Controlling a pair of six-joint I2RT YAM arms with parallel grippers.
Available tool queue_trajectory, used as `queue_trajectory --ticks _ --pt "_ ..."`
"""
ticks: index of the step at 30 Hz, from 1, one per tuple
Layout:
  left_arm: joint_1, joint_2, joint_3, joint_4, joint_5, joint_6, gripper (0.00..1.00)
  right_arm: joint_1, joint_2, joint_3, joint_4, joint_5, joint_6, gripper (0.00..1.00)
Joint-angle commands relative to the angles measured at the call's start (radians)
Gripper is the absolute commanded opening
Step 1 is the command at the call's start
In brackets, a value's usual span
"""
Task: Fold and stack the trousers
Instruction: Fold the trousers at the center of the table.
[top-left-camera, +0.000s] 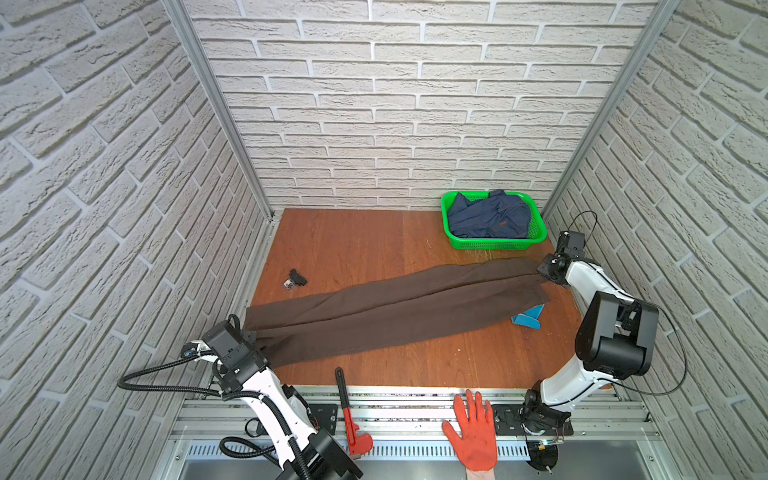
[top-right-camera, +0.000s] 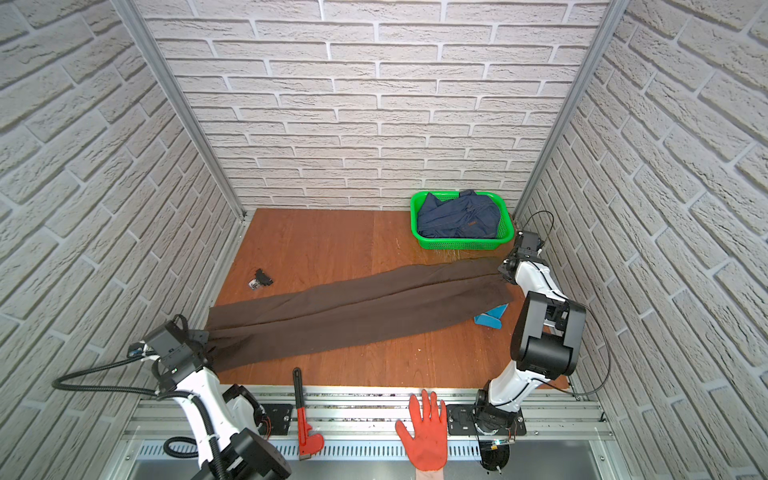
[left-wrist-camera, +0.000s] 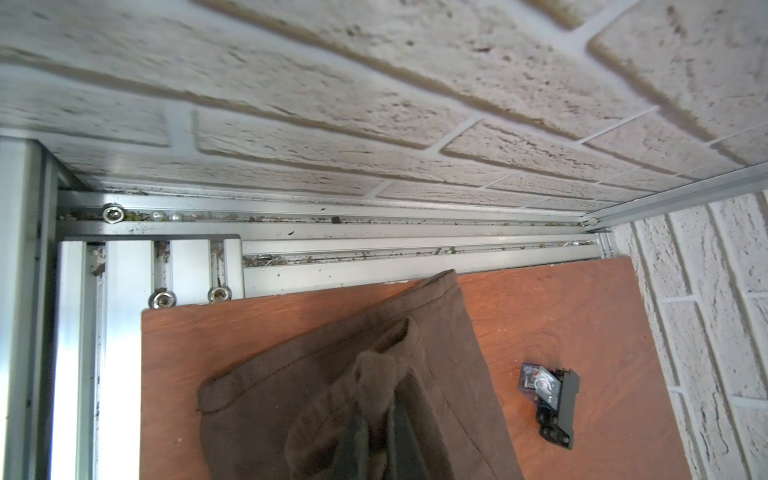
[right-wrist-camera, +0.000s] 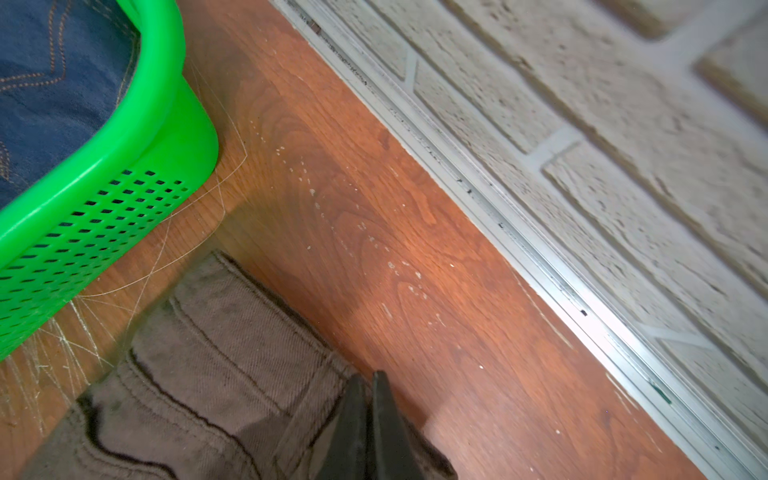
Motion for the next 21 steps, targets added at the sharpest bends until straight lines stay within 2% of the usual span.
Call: queue_trajectory --ticks 1,21 --pt "0.014 -0.006 -0.023 0.019 -0.041 -0.010 0.00 -0.029 -0.037 -0.028 0.045 0.060 0.013 0.06" --pt "0.021 -0.003 -0.039 -0.011 -0.051 -0.019 0.00 -0.035 -0.027 -0.092 0.025 0.078 0.037 0.06"
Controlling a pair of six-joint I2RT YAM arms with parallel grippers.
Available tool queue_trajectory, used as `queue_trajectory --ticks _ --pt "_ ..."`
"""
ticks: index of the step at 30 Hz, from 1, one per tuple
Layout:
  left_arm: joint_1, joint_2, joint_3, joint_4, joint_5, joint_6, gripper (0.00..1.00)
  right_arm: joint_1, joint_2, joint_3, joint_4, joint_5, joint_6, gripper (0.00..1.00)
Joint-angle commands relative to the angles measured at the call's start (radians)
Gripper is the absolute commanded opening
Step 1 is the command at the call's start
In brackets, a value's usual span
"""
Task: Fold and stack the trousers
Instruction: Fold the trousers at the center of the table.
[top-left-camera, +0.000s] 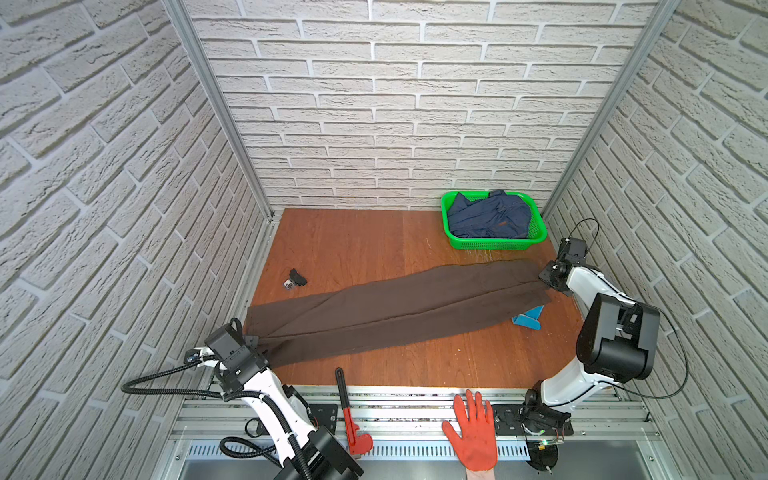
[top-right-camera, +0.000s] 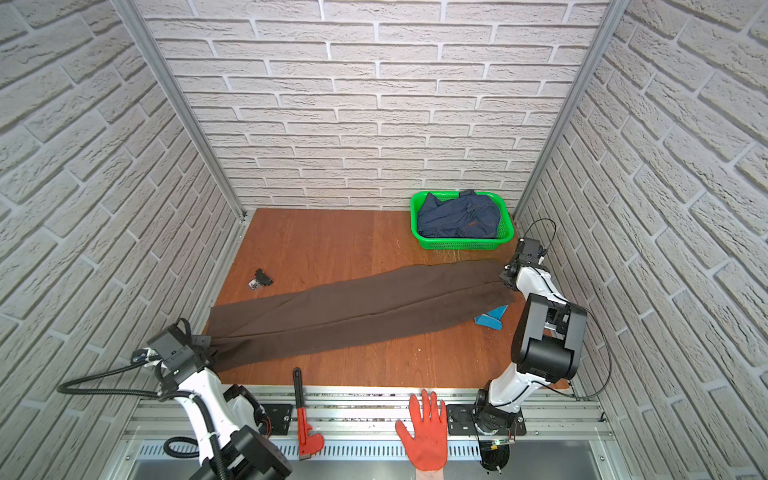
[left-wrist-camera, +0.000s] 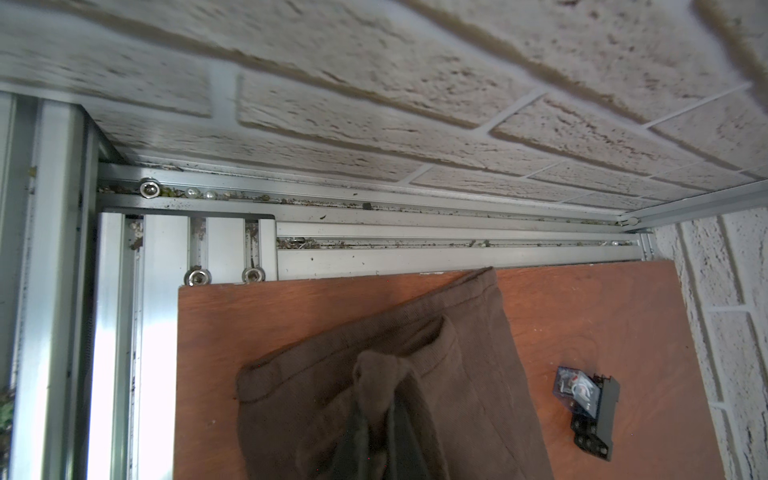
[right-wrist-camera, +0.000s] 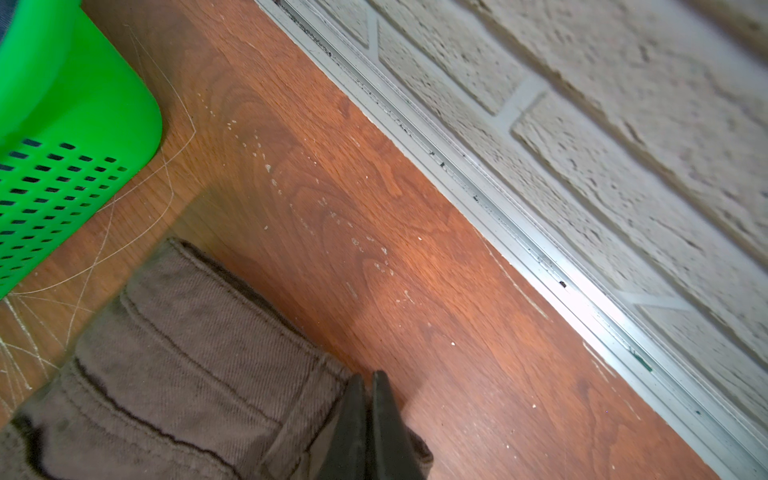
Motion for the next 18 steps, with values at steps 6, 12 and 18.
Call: queue_trajectory --ticks 6,12,18 --pt "0.023 -0.020 -0.006 -0.019 -0.039 -0.016 0.03 -0.017 -0.019 -0.037 -0.007 0.082 0.021 0.06" --pt "0.036 -0.026 0.024 -0.048 -0.036 -0.018 0.34 -0.017 -0.043 -0.015 -0.048 0.101 0.022 0.29" --pt "0.037 -0.023 0.101 -0.096 -0.036 0.007 0.63 -0.017 -0.109 0.021 -0.137 0.107 0.074 0.53"
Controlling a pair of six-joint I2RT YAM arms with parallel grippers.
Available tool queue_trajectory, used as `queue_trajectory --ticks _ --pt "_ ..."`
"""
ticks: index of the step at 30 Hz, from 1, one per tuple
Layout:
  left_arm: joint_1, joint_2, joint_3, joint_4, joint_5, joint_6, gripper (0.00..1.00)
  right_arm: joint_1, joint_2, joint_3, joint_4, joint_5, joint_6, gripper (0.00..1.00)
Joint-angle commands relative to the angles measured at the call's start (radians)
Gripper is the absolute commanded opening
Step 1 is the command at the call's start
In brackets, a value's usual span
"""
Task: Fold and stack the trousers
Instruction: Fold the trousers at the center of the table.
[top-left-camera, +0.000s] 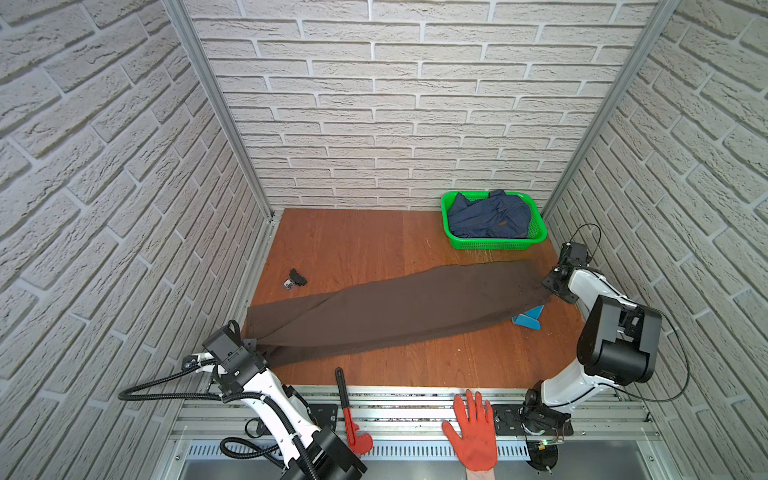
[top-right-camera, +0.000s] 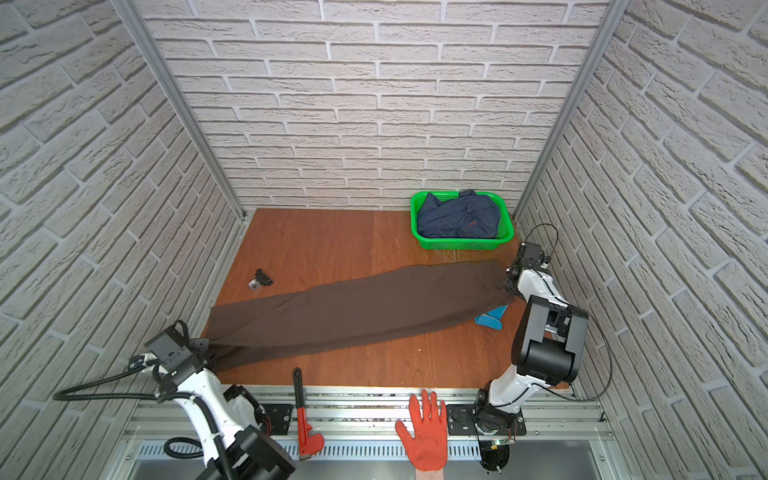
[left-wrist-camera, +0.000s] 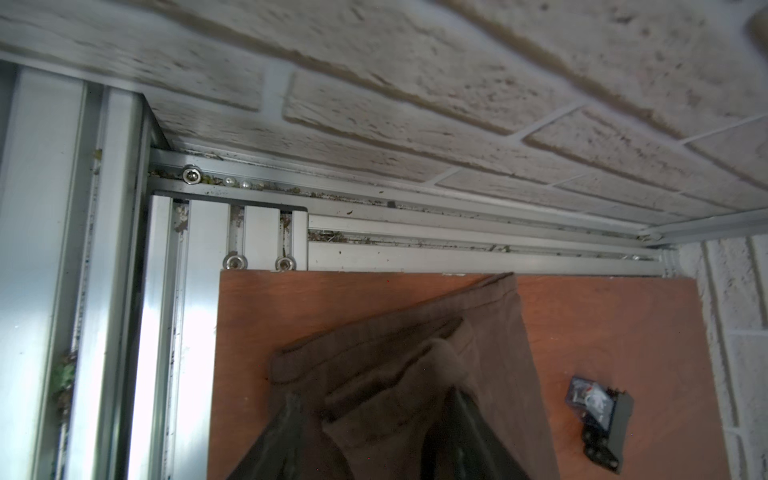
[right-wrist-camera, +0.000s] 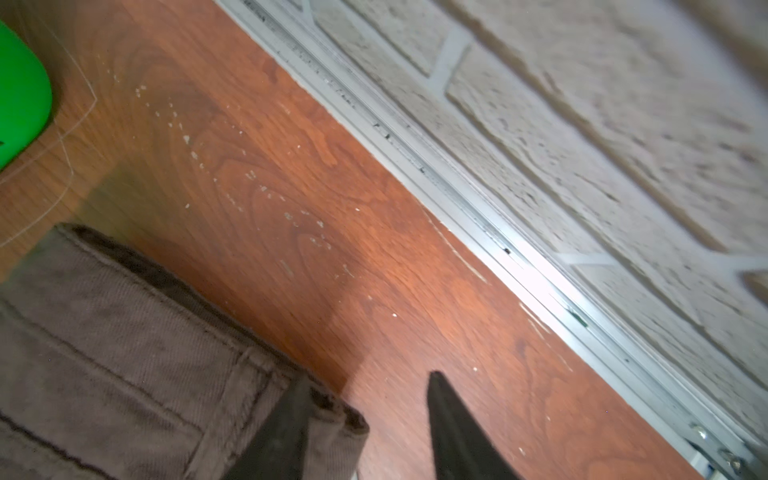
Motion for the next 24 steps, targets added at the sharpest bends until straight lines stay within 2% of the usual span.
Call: queue_trajectory --ticks 1,5,11,14,17,21,24 --pt "0.007 -0.007 0.076 -0.016 -0.020 0.024 0.65 -0.004 -0.093 0.044 -0.063 0.018 0.052 0.54" --pt "0.007 -0.004 0.140 -0.036 0.038 0.028 0.70 0.004 -0.169 0.073 -0.123 -0.086 0.110 0.56" --pt "0.001 0.018 0.231 -0.081 0.157 0.017 0.72 0.080 -0.243 0.119 -0.256 -0.221 0.220 0.56" --pt "-0.022 0.022 0.258 -0.091 0.208 0.012 0.72 0.121 -0.245 0.128 -0.324 -0.287 0.281 0.50" --pt "-0.085 0.032 0.264 -0.092 0.223 0.003 0.71 0.186 -0.236 0.093 -0.318 -0.349 0.310 0.42" --pt "-0.237 0.072 0.241 -0.064 0.180 -0.021 0.70 0.281 -0.165 0.037 -0.267 -0.426 0.325 0.35" --pt "-0.343 0.105 0.223 -0.041 0.134 -0.038 0.70 0.326 -0.096 0.003 -0.240 -0.438 0.326 0.35"
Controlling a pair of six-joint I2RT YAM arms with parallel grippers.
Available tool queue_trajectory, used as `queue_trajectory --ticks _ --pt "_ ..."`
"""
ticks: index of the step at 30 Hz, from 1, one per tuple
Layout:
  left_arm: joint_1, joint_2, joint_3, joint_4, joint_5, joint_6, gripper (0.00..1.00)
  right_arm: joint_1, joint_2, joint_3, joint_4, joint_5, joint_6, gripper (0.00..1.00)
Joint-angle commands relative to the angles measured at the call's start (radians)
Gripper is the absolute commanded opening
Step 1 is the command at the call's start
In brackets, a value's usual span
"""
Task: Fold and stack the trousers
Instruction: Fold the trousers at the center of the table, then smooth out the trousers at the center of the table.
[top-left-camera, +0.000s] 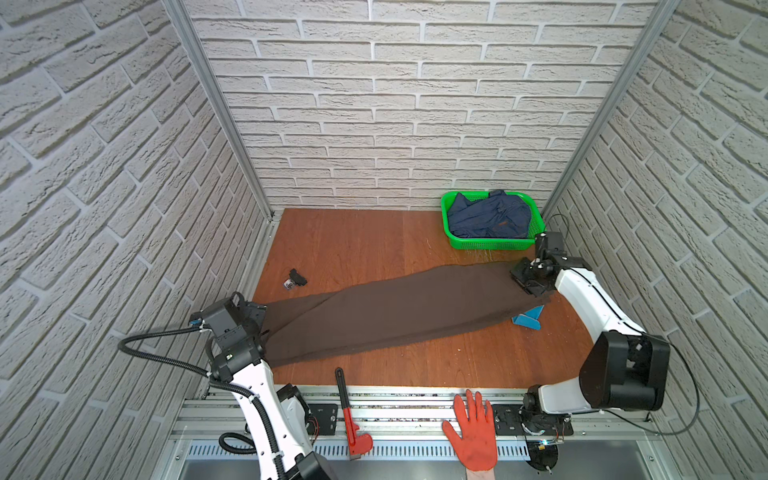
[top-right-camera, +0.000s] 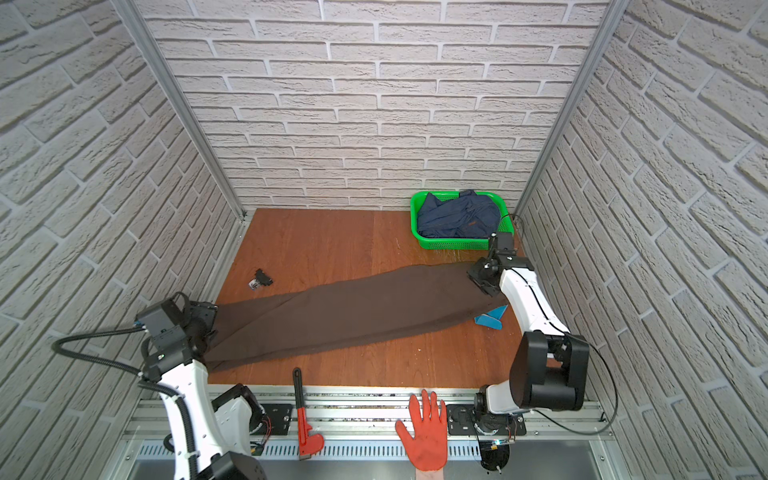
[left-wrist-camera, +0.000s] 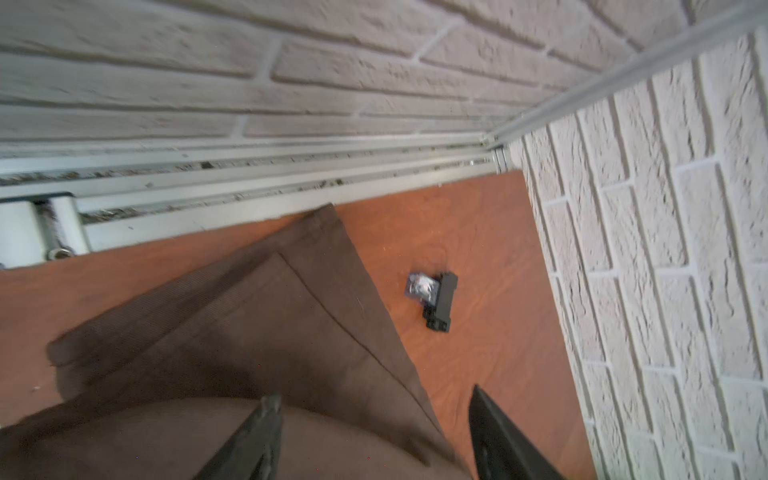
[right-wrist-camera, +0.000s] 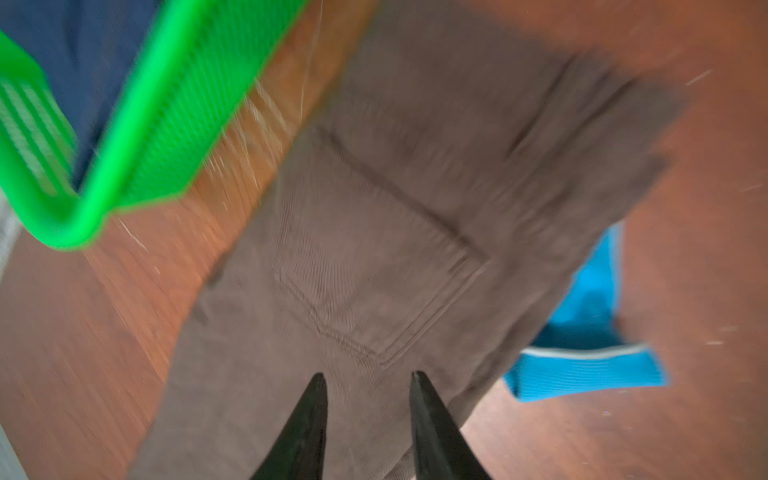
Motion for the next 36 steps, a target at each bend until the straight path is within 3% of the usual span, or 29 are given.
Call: queue_trajectory --ticks 1,6,13,19,22,26,30,36 --pt "-0.089 0.033 -0.025 0.046 -0.048 -0.027 0.70 0.038 0.065 -0.052 0.029 -0.054 0.025 0.34" --pt "-0.140 0.085 -0.042 0.056 -0.081 -0.033 0.71 0.044 0.120 -0.110 0.028 -0.039 0.005 0.33" --pt "-0.122 0.071 -0.004 -0.014 -0.182 -0.015 0.72 0.044 0.041 -0.175 -0.088 0.098 -0.006 0.36" --pt "-0.107 0.115 0.007 0.006 -0.141 0.003 0.72 0.057 0.019 -0.138 -0.106 0.071 -0.023 0.36" --pt "-0.109 0.149 0.000 0.022 -0.086 0.032 0.70 0.140 0.015 -0.041 -0.137 0.080 -0.041 0.36" --pt "-0.112 0.201 0.006 0.010 -0.044 0.080 0.69 0.332 0.074 0.119 -0.170 0.128 -0.075 0.37" --pt "-0.111 0.205 -0.004 0.002 -0.042 0.093 0.69 0.518 0.214 0.248 -0.147 0.104 -0.088 0.37" --pt "-0.099 0.207 0.037 -0.039 -0.045 0.125 0.72 0.703 0.447 0.371 -0.089 0.025 -0.085 0.36"
